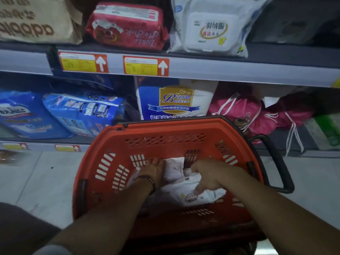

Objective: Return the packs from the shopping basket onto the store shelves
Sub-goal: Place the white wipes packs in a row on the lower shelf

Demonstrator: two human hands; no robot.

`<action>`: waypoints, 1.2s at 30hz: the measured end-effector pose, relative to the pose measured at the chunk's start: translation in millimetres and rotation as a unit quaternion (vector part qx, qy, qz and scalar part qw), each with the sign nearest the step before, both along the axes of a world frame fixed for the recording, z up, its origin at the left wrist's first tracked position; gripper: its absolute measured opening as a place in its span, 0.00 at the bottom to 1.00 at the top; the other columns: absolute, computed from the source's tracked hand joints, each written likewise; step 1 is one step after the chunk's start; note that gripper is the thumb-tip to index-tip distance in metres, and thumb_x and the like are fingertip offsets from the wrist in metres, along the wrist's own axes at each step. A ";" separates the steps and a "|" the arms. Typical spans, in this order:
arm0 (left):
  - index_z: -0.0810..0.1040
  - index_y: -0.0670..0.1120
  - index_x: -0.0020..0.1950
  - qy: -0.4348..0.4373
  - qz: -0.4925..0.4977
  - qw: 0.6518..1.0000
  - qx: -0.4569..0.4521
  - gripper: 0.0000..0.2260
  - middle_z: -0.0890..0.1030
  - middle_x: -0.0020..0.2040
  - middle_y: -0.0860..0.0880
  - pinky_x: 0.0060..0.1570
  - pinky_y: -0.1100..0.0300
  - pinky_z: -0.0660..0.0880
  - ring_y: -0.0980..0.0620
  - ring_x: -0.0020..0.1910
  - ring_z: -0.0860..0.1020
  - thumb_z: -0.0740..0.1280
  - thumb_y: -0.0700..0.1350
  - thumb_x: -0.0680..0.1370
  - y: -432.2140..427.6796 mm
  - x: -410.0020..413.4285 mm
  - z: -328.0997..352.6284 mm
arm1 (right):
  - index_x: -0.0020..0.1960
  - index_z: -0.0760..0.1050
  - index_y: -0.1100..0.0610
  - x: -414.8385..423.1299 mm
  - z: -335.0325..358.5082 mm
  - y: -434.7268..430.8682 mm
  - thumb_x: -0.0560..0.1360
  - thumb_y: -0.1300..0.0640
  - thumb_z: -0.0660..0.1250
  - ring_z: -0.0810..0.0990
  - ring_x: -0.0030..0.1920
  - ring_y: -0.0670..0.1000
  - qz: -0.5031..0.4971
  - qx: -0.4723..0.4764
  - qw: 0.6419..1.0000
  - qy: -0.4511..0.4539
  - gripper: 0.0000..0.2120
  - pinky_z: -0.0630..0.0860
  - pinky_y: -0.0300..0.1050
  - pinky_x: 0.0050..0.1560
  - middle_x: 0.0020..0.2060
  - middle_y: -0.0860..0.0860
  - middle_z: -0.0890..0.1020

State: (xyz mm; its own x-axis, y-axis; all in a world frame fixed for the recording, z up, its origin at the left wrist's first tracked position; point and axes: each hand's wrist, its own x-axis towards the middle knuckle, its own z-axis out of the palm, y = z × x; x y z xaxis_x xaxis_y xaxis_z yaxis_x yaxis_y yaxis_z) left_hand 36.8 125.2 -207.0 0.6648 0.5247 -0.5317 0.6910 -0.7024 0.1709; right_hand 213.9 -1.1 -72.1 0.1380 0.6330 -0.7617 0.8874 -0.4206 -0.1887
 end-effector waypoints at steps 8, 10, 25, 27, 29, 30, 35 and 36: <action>0.72 0.46 0.68 0.021 -0.070 0.989 0.131 0.28 0.77 0.63 0.43 0.60 0.47 0.73 0.39 0.58 0.77 0.70 0.58 0.72 -6.3 5.9 -10.3 | 0.75 0.73 0.51 12.9 36.9 -29.3 0.69 0.40 0.82 0.79 0.64 0.56 0.003 0.007 1.000 -0.022 0.39 0.78 0.49 0.59 0.68 0.51 0.79; 0.71 0.45 0.68 0.024 -0.080 0.988 0.127 0.24 0.78 0.63 0.42 0.60 0.47 0.73 0.38 0.59 0.78 0.67 0.56 0.76 -4.6 8.4 -1.9 | 0.72 0.76 0.50 17.2 50.9 -26.3 0.68 0.40 0.82 0.80 0.62 0.55 0.004 0.029 0.999 -0.033 0.37 0.78 0.49 0.57 0.65 0.51 0.81; 0.72 0.44 0.69 -0.167 0.041 0.942 -0.287 0.16 0.82 0.53 0.49 0.38 0.69 0.78 0.63 0.41 0.82 0.65 0.34 0.82 29.1 -8.1 267.6 | 0.51 0.82 0.46 22.4 236.3 -71.5 0.70 0.46 0.82 0.85 0.46 0.45 -0.070 0.226 0.971 -0.015 0.13 0.83 0.50 0.49 0.45 0.45 0.87; 0.75 0.47 0.66 -0.243 0.116 0.888 -0.372 0.16 0.85 0.58 0.43 0.51 0.54 0.84 0.52 0.50 0.86 0.68 0.34 0.80 28.1 -22.9 293.5 | 0.54 0.84 0.51 24.0 242.3 -83.3 0.75 0.54 0.79 0.88 0.49 0.46 -0.139 0.286 0.939 0.129 0.09 0.85 0.48 0.51 0.48 0.48 0.89; 0.77 0.47 0.67 -0.299 0.203 0.806 -0.468 0.18 0.84 0.63 0.39 0.61 0.40 0.79 0.40 0.59 0.84 0.68 0.37 0.78 24.0 -36.8 306.1 | 0.58 0.84 0.59 20.8 231.2 -90.5 0.78 0.60 0.75 0.89 0.52 0.52 -0.236 0.336 0.879 0.241 0.09 0.86 0.46 0.52 0.51 0.53 0.90; 0.77 0.46 0.69 -0.317 0.229 0.769 -0.507 0.17 0.83 0.64 0.39 0.62 0.39 0.79 0.39 0.60 0.83 0.68 0.40 0.80 19.9 -42.8 307.7 | 0.59 0.84 0.61 16.8 221.1 -92.0 0.79 0.60 0.73 0.89 0.53 0.55 -0.289 0.357 0.840 0.289 0.10 0.86 0.47 0.51 0.52 0.56 0.89; 0.76 0.42 0.69 -0.352 0.210 0.774 -0.482 0.20 0.84 0.62 0.38 0.62 0.37 0.78 0.35 0.61 0.82 0.73 0.46 0.79 3.1 -45.2 307.5 | 0.60 0.83 0.64 5.5 189.0 -78.7 0.84 0.59 0.65 0.88 0.49 0.57 -0.402 0.421 0.726 0.366 0.11 0.84 0.46 0.42 0.52 0.62 0.88; 0.77 0.42 0.68 -0.365 0.215 0.779 -0.462 0.19 0.85 0.60 0.38 0.61 0.34 0.78 0.35 0.59 0.83 0.73 0.42 0.79 2.0 -42.4 308.2 | 0.60 0.82 0.64 5.9 186.6 -75.1 0.84 0.59 0.65 0.87 0.49 0.58 -0.405 0.431 0.718 0.368 0.12 0.84 0.47 0.44 0.52 0.62 0.88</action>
State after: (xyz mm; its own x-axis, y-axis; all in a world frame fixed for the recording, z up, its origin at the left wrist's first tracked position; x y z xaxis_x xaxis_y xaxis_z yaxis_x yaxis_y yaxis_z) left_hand -5.5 127.2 101.2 0.8357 0.3993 -0.3771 0.3106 0.2226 0.9241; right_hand 219.9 -76.2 114.5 0.4878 0.8518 -0.1910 -0.0557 -0.1880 -0.9806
